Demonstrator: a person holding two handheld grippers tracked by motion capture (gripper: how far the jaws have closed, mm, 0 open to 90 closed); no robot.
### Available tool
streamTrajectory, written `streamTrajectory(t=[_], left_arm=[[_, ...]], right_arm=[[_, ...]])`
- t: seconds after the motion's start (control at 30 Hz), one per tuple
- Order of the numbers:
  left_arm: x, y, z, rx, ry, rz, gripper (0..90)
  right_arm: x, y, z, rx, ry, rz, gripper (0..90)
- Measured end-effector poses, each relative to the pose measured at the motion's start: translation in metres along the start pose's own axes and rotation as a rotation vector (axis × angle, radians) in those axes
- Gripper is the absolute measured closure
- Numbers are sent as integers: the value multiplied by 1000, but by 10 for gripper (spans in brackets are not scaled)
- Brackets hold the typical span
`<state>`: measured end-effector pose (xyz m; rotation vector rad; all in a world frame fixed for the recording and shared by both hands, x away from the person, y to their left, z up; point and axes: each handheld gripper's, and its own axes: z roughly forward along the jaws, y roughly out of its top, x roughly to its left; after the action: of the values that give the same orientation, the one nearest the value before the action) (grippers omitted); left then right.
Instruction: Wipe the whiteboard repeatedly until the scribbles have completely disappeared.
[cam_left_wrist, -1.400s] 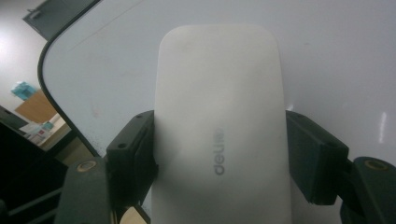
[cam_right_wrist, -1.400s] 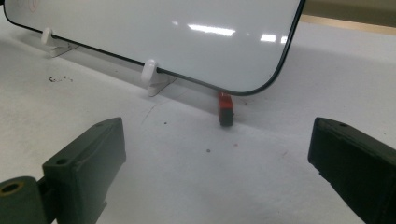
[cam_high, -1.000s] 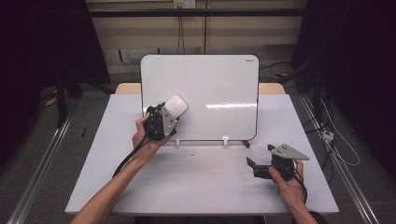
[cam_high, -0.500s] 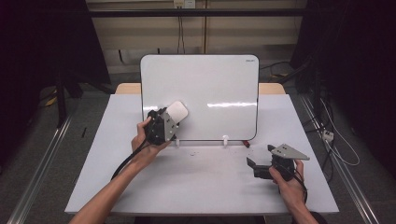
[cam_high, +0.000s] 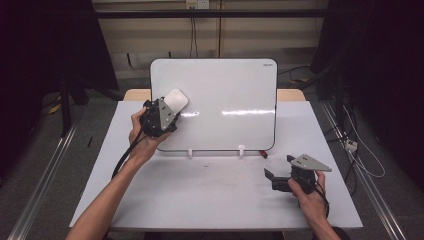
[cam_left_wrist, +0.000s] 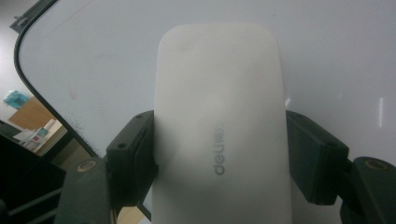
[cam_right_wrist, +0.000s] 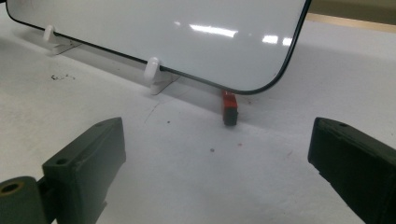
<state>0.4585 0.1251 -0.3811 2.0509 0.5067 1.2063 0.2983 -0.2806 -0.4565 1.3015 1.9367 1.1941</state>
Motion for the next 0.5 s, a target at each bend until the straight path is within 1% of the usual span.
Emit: streamTrajectory(t=[0.07, 0.1, 0.13, 0.2, 0.23, 0.27, 0.33, 0.43, 0.47, 0.5], left_arm=[[-4, -3, 0, 3, -4, 0, 311], [-8, -5, -1, 1, -14, 13, 311], [-13, -7, -3, -3, -15, 11, 310], [-24, -11, -6, -6, -31, 40, 310], [-30, -13, -7, -10, -38, 43, 311], [-36, -15, -8, -9, -37, 46, 311], [-49, -15, -10, -12, -44, 55, 310], [-68, -17, -12, -14, -66, 98, 311], [-73, -17, -14, -9, -70, 121, 310], [-76, -18, -15, -11, -74, 127, 310]], right_arm=[[0, 0, 0, 2, -1, 1, 41], [0, 0, 0, 2, 0, -1, 41], [1, 0, 0, 1, 1, -3, 41], [1, 0, 0, 2, 0, -4, 40], [1, 0, 0, 1, 0, -3, 40], [1, 0, 0, 2, -1, 0, 41], [1, 0, 1, -2, -3, -6, 40], [2, 1, 1, -1, -1, -8, 42], [2, 1, 1, 0, -1, -7, 42], [2, 1, 1, -2, 0, -9, 42]])
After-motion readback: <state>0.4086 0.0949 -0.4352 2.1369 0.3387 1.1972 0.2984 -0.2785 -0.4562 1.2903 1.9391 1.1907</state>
